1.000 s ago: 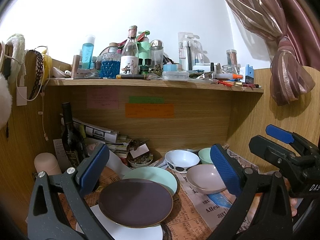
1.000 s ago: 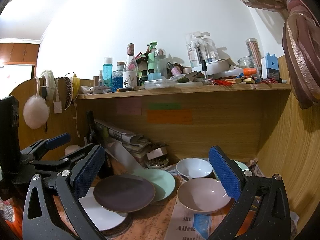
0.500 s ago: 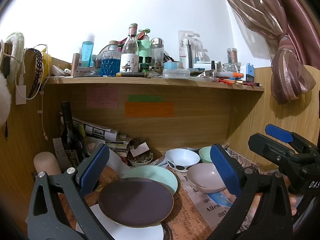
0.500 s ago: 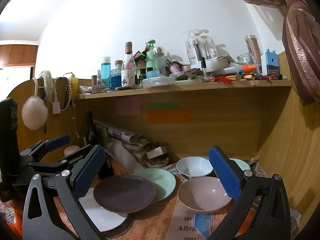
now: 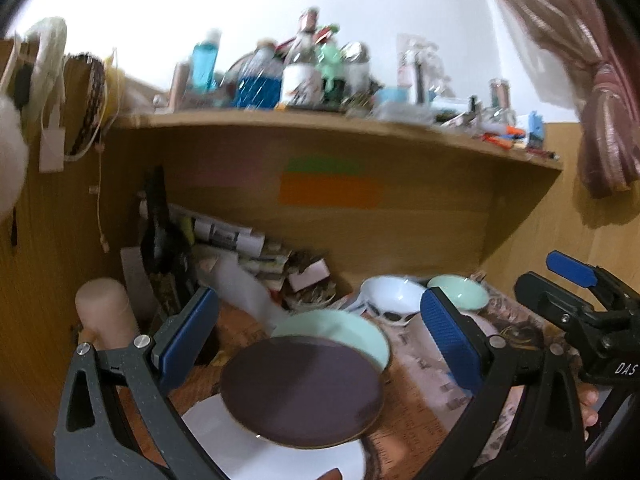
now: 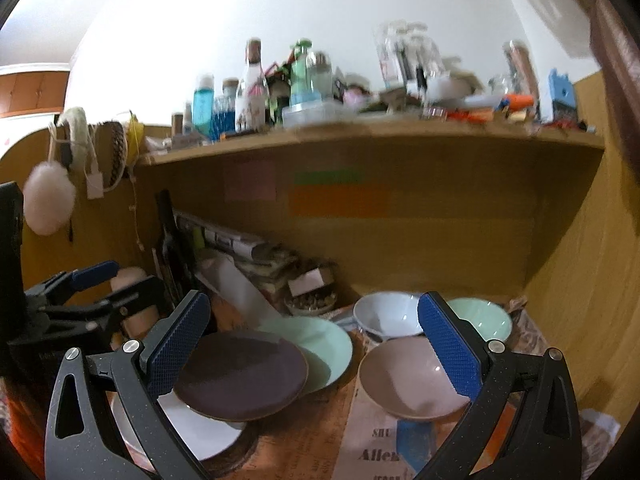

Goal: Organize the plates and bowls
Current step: 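Reach both grippers to the dark brown plate and close on its rim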

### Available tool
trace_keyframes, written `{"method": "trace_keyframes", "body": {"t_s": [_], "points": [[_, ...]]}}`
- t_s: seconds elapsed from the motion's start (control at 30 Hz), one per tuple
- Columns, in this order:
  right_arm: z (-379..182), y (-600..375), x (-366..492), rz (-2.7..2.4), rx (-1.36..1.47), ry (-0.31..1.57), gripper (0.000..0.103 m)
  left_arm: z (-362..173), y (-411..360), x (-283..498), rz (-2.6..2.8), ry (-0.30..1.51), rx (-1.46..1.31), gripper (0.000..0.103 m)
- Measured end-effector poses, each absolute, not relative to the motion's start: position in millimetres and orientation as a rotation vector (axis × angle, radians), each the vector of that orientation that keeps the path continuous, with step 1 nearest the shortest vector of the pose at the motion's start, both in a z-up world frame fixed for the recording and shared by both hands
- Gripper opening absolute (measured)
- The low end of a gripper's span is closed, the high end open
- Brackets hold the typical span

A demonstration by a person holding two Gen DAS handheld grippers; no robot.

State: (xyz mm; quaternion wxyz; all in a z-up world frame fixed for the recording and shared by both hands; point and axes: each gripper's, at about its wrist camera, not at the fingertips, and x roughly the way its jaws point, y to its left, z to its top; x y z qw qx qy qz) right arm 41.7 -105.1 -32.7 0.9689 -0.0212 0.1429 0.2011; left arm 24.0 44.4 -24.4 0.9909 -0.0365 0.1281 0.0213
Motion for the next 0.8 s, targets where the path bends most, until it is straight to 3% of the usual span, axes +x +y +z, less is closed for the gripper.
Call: {"method": "trace_keyframes", "body": {"t_s": [0.3, 0.4, 0.53, 0.6, 0.67, 0.8], "points": [[-73.7, -92.0, 82.2, 0.474, -0.023, 0.473, 0.103, -62.3, 88.7, 54.1, 0.090, 0.421, -0.059, 0.103], [-88.5, -85.8, 95.5, 0.472, -0.027, 0.535, 0.097, -76.1, 102.7, 65.4, 0.097, 0.479, -0.051, 0.101], [-104.8, -75.2, 112.5, 0.480, -0.026, 0.624, 0.081, -93.3, 123.3, 83.1, 0.084, 0.578, -0.075, 0.082], [-111.8, -73.0, 120.6, 0.485, -0.009, 0.664, 0.076, -102.0, 134.3, 93.2, 0.079, 0.619, -0.105, 0.079], [-117.8, -70.0, 127.5, 0.482, -0.001, 0.696, 0.069, -109.9, 143.6, 101.8, 0.070, 0.665, -0.126, 0.067], [-128.9, -64.9, 136.1, 0.472, -0.015, 0.750, 0.059, -123.0, 155.8, 115.7, 0.059, 0.726, -0.147, 0.057]]}}
